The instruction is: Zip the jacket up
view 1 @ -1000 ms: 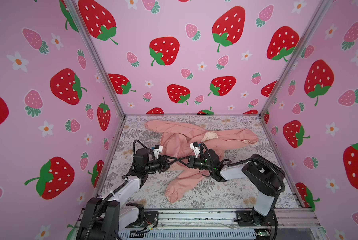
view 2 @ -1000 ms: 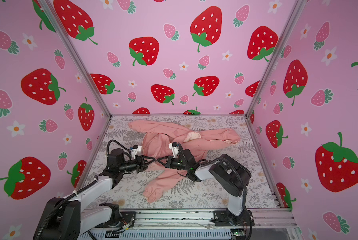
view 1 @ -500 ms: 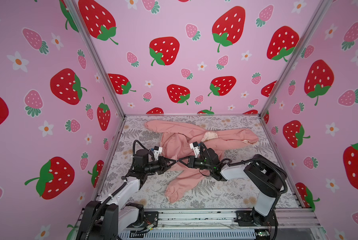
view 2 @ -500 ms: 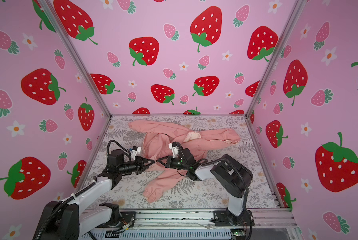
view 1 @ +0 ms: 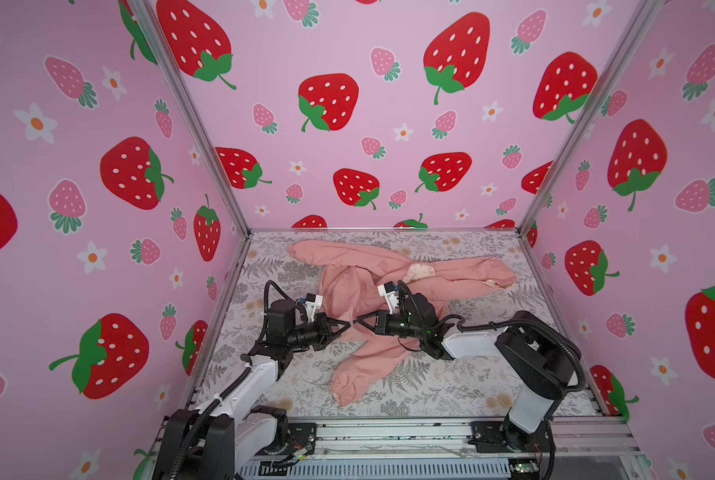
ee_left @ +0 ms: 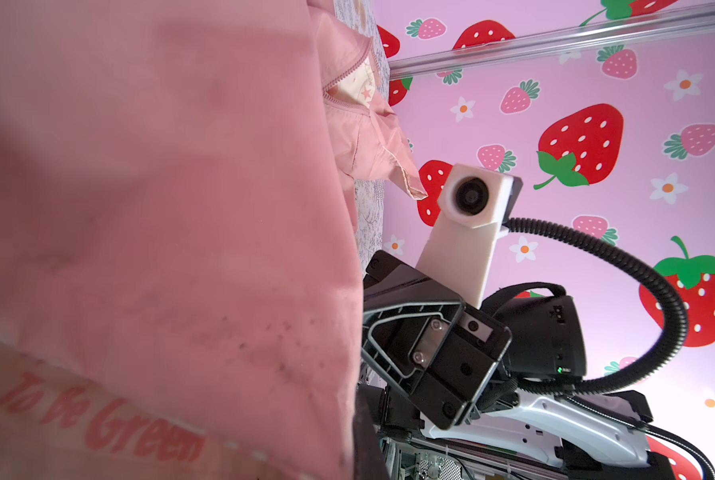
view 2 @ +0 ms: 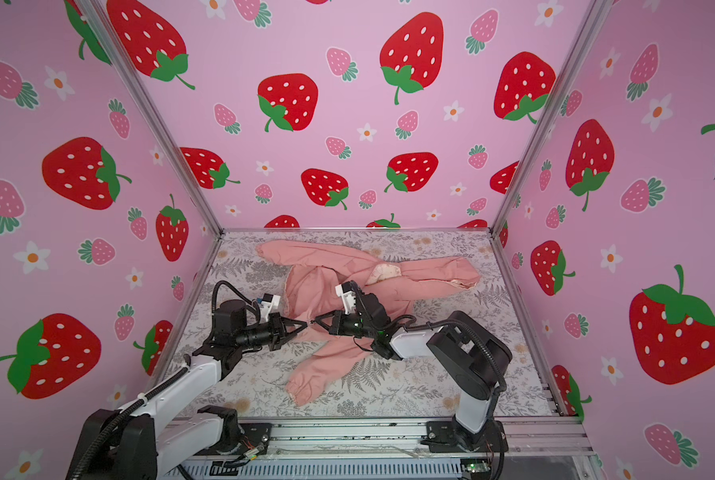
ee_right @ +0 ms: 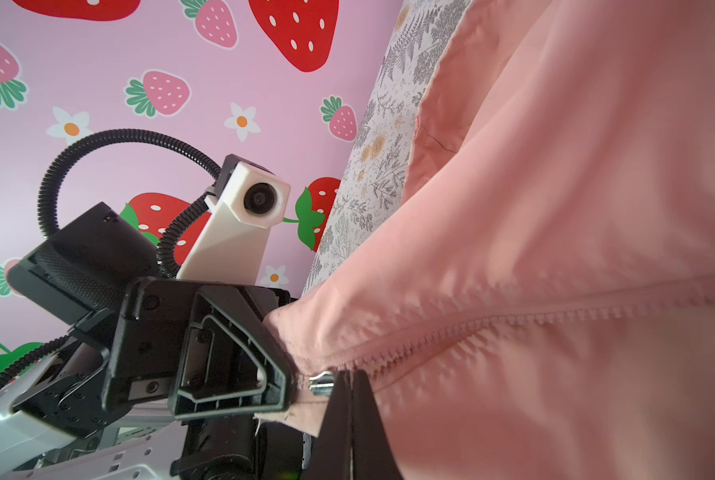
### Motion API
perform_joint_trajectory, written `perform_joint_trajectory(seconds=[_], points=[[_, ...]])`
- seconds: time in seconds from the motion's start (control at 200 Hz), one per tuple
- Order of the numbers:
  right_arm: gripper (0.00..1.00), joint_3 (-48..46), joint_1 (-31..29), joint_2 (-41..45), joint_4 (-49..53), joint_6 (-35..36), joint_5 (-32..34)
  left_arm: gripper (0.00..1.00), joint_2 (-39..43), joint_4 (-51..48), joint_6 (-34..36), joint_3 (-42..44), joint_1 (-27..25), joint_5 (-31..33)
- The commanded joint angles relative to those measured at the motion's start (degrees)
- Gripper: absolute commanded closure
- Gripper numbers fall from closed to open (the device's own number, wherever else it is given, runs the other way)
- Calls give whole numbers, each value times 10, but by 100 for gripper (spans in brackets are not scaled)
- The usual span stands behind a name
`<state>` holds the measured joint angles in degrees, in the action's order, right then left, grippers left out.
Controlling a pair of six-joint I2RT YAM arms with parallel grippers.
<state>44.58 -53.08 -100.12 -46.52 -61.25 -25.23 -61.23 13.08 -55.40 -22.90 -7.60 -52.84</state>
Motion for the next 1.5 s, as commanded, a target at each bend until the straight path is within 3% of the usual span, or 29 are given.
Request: perform_joint_trajectory(seconds=[0.0, 0.5, 1.495], points=[[100, 23, 10, 29, 62, 44, 43, 100, 17, -24, 13, -27, 10, -8], [100, 67, 47, 68, 185, 116, 77, 100, 42, -73, 29, -42, 32, 8], [100, 147, 109, 68, 306, 204, 114, 100, 54, -156, 72, -53, 97, 75]])
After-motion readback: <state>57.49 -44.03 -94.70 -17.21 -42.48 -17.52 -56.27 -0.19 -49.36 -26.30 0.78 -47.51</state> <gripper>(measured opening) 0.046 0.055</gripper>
